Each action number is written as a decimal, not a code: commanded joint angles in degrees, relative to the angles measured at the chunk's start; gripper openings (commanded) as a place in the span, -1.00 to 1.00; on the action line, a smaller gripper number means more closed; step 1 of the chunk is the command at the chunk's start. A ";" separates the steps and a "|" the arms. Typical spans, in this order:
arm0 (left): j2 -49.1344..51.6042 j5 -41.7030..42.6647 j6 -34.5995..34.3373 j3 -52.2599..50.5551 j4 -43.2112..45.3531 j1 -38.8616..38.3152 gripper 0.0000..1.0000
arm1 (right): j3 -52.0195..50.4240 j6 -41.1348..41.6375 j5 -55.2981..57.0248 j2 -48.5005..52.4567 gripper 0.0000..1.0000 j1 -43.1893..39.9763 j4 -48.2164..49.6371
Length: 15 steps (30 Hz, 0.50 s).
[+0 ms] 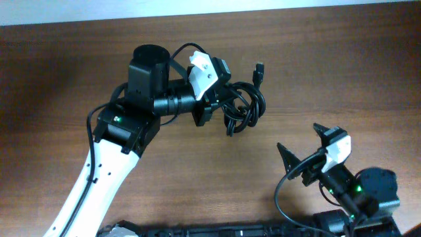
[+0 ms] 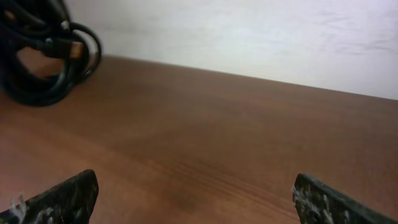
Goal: Untangle cables
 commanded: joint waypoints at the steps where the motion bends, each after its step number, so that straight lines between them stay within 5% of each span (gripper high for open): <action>1: -1.53 1.14 -5.16 1.62 0.44 -0.04 -1.00 | 4.61 -3.61 -10.45 7.02 0.97 0.26 0.24; 5: -1.53 -0.98 -8.41 1.62 0.44 -0.04 -1.00 | 5.16 -3.28 -19.91 10.10 0.97 0.26 3.04; 9: -1.51 -11.63 -19.47 1.62 0.35 -0.04 -1.00 | 5.16 -3.23 -29.27 10.27 0.97 0.26 9.01; 15: -1.51 -16.41 -29.94 1.62 -0.52 -0.07 -1.00 | 5.16 3.45 -28.52 10.27 0.99 0.24 15.19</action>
